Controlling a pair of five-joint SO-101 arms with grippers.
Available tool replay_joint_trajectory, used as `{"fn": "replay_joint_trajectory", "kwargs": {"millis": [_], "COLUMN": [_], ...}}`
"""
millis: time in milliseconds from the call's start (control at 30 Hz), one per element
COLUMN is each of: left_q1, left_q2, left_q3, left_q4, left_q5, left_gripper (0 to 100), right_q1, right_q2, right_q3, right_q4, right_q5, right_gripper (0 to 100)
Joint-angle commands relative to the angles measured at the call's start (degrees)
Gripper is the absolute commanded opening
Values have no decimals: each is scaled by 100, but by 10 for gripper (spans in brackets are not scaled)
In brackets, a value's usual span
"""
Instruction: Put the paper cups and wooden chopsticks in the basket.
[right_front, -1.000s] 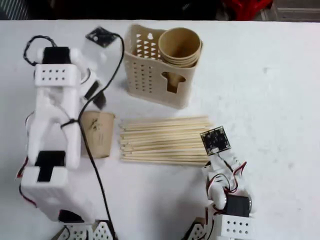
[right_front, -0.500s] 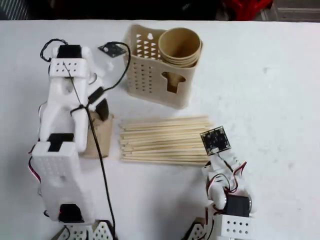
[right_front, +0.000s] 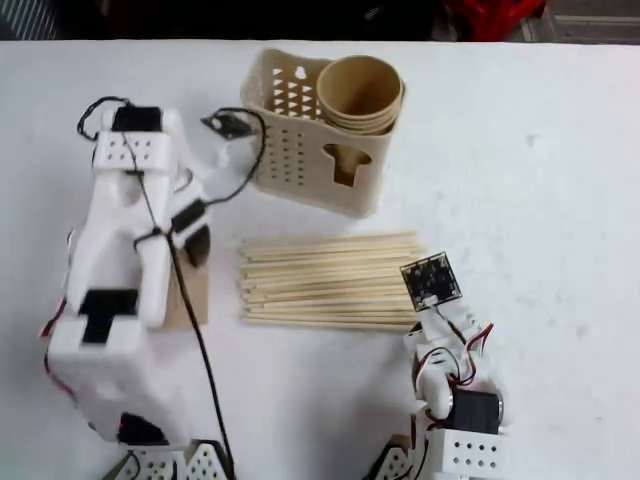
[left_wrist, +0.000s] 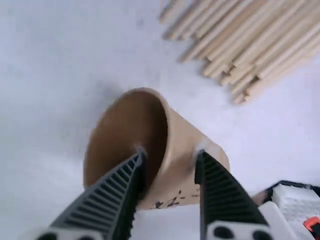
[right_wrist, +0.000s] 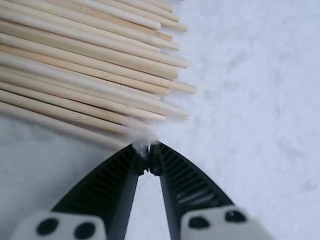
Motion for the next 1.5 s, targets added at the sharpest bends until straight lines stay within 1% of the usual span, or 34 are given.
{"fn": "replay_joint_trajectory", "kwargs": {"millis": [0, 133, 200, 267, 333, 467, 667, 767, 833, 900, 1000, 1100, 1200, 1267, 1467], "left_q1": [163, 163, 163, 163, 145, 163, 189, 708, 1253, 1877, 2580, 3029, 3319, 3424, 3415], "left_q2": [-1385, -2642, -3169, -3714, -4242, -5103, -5244, -5015, -4725, -4347, -3618, -2747, -1824, -1200, 462], "left_q3": [1196, 2277, 2681, 2822, 2620, 1705, -79, -1037, -1451, -1793, -2277, -2919, -3666, -4220, -5723], "left_q4": [53, 44, 35, -26, -18, 44, 26, -123, -360, -730, -1354, -1829, -2171, -2233, -1899], "left_q5": [-158, -396, -510, -536, -448, -62, 677, 1301, 1952, 2391, 2611, 2734, 2743, 2725, 2725], "left_gripper": [169, 161, 119, 69, 23, 21, 21, 22, 22, 22, 22, 22, 23, 23, 23], "right_q1": [-57, -57, -57, -57, -57, -48, -48, -48, -48, -48, -48, -48, -48, -48, -48], "right_q2": [-13, -13, -13, -13, -13, -13, -13, -13, -13, -13, -13, -13, -13, -13, -13], "right_q3": [53, 53, 53, 53, 53, 53, 53, 53, 53, 53, 53, 53, 53, 53, 53], "right_q4": [-84, -84, -84, -84, -84, -84, -84, -84, -84, -84, -84, -84, -84, -84, -84], "right_q5": [70, 70, 70, 70, 70, 70, 70, 70, 70, 70, 70, 70, 70, 70, 70], "right_gripper": [21, 21, 21, 21, 21, 21, 21, 21, 21, 21, 21, 21, 21, 21, 21]}}
